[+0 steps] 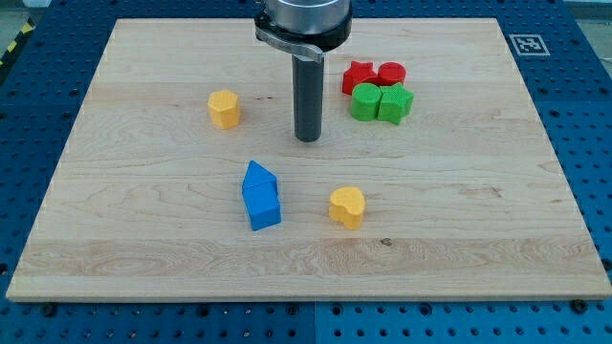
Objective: Point your arm at the yellow heart
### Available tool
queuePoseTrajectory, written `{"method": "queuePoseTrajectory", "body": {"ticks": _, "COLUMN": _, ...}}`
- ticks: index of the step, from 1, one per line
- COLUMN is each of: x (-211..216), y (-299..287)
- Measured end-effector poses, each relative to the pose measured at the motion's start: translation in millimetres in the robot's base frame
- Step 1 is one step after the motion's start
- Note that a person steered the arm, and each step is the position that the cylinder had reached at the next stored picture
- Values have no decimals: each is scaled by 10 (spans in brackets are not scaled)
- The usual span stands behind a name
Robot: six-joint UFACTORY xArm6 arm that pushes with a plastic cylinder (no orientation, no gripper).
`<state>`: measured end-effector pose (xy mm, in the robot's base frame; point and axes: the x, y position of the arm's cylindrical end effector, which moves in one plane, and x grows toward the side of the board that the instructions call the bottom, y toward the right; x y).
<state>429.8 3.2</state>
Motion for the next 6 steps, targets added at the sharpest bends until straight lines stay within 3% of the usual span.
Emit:
{"method": "queuePoseTrajectory", "body": {"ticks": 2, "x": 347, "y": 791}}
{"method": "queuePoseTrajectory", "body": {"ticks": 6, "x": 725, "y": 1304}}
